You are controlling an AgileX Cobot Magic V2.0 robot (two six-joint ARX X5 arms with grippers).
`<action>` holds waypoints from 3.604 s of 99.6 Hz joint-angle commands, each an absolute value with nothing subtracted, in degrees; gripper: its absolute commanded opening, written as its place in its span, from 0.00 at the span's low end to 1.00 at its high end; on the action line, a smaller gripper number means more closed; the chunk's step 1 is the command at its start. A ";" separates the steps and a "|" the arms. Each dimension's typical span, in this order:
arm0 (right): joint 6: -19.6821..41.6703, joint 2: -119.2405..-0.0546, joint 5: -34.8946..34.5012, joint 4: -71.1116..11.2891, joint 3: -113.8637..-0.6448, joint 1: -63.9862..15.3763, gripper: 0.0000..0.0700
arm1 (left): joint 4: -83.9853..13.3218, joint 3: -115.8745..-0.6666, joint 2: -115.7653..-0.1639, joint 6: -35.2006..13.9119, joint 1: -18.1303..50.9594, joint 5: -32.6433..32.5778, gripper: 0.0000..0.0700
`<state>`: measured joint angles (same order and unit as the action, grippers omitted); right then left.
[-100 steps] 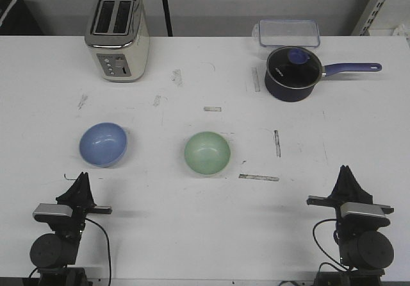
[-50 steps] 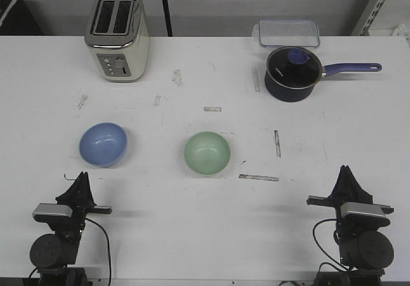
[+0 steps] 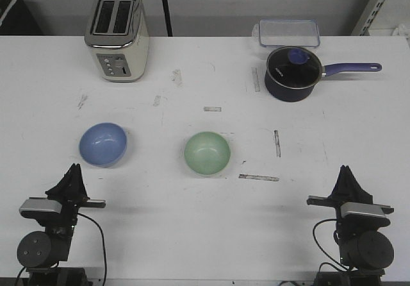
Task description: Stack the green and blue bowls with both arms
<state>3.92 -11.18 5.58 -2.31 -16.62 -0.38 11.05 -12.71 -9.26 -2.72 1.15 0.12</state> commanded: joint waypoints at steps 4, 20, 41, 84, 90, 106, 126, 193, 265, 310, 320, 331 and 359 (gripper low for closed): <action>4.62 -11.20 5.50 -1.69 -16.62 -0.45 0.03 | 11.64 -17.63 -14.44 -3.33 1.08 -0.03 0.00; 4.62 -11.20 5.50 -1.69 -16.62 -0.45 0.03 | 11.35 -26.79 -25.45 -4.14 1.10 -0.01 0.00; 4.62 -11.20 5.50 -1.69 -16.62 -0.45 0.03 | -0.78 -41.69 -40.66 -4.10 1.08 -0.03 0.00; 4.62 -11.20 5.48 -1.69 -16.62 -0.47 0.03 | -28.69 -62.39 -63.99 -5.82 0.71 1.32 0.00; 4.62 -11.20 5.50 -1.69 -16.62 -0.45 0.03 | -30.65 -64.58 -66.28 -5.80 0.08 1.32 0.00; 4.60 -11.20 5.50 -1.69 -16.62 -0.45 0.03 | -37.95 -69.89 -72.29 -10.66 -3.46 1.54 0.00; 4.62 -11.20 5.48 -1.69 -16.62 -0.45 0.03 | -48.62 -74.56 -76.97 -12.78 -8.80 6.68 0.00; 4.62 -11.20 5.50 -1.69 -16.62 -0.45 0.03 | -50.39 -74.65 -86.78 -12.69 -17.96 15.51 0.65; 4.62 -11.20 5.50 -1.69 -16.62 -0.45 0.03 | -44.86 -74.65 -95.57 -13.15 -14.83 12.93 0.12; 4.62 -11.20 5.50 -1.69 -16.62 -0.45 0.03 | -53.41 -85.45 -94.52 -14.04 -12.10 13.47 0.00; 4.62 -11.20 5.50 -1.69 -16.62 -0.45 0.03 | -56.25 -90.35 -94.52 -14.06 -10.20 13.61 0.00; 4.62 -11.20 5.50 -1.69 -16.62 -0.45 0.03 | -58.06 -94.78 -94.52 -14.81 -6.48 13.61 0.00; 4.62 -11.20 5.50 -1.69 -16.62 -0.45 0.03 | -56.18 -97.23 -94.78 -19.20 9.28 13.56 0.00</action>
<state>3.92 -11.18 5.58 -2.31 -16.62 -0.38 -56.93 -95.98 -94.19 -17.23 5.54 13.26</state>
